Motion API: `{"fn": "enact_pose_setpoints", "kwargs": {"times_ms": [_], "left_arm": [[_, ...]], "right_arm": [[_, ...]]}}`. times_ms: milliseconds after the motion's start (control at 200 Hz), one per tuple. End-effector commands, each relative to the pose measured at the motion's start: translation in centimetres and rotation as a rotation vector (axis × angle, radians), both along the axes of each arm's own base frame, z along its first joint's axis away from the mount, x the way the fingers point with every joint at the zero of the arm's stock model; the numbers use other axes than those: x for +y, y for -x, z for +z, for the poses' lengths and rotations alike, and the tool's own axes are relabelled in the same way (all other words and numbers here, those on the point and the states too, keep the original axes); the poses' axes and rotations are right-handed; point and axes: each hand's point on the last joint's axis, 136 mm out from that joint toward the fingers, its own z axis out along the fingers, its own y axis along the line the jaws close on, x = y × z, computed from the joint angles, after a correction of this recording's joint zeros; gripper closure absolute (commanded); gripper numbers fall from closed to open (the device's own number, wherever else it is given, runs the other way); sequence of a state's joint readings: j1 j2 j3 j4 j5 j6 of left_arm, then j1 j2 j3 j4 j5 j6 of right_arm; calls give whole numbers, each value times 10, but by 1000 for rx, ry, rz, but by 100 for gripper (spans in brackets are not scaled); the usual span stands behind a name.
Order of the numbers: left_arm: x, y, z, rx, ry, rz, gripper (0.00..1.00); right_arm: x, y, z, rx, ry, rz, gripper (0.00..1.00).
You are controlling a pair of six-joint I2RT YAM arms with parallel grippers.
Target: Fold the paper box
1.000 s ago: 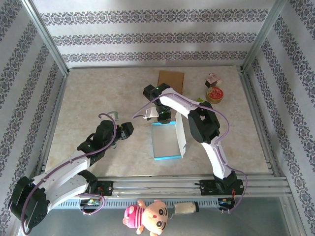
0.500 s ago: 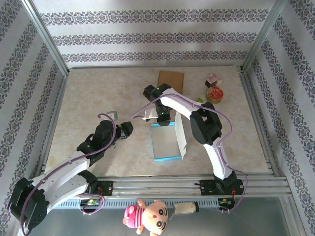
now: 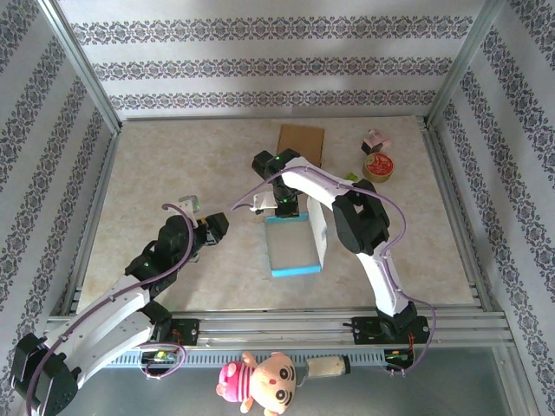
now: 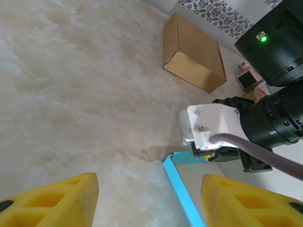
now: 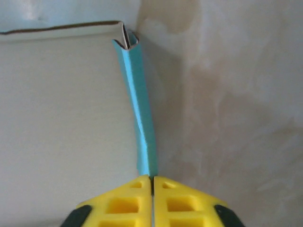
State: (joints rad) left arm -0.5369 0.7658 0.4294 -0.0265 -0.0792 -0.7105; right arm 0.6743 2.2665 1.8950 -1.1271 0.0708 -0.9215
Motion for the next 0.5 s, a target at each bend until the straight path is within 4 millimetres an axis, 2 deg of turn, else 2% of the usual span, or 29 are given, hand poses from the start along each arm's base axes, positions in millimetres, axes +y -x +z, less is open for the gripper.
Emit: {"fn": "enact_pose_setpoints", "kwargs": {"times_ms": [0, 135, 260, 410, 495], "left_arm": [[3, 4, -12, 23, -45, -1, 41], [0, 1, -12, 25, -42, -10, 41], [-1, 0, -11, 20, -40, -10, 41], [1, 0, -4, 5, -46, -5, 41], [3, 1, 2, -11, -51, -1, 41]], "right_arm": [[-6, 7, -34, 60, 40, 0, 100], [-7, 13, -34, 73, 58, 27, 94], [-8, 15, -28, 60, 63, 45, 94], [0, -1, 0, -55, 18, 32, 89], [9, -15, 29, -170, -32, 19, 86]]}}
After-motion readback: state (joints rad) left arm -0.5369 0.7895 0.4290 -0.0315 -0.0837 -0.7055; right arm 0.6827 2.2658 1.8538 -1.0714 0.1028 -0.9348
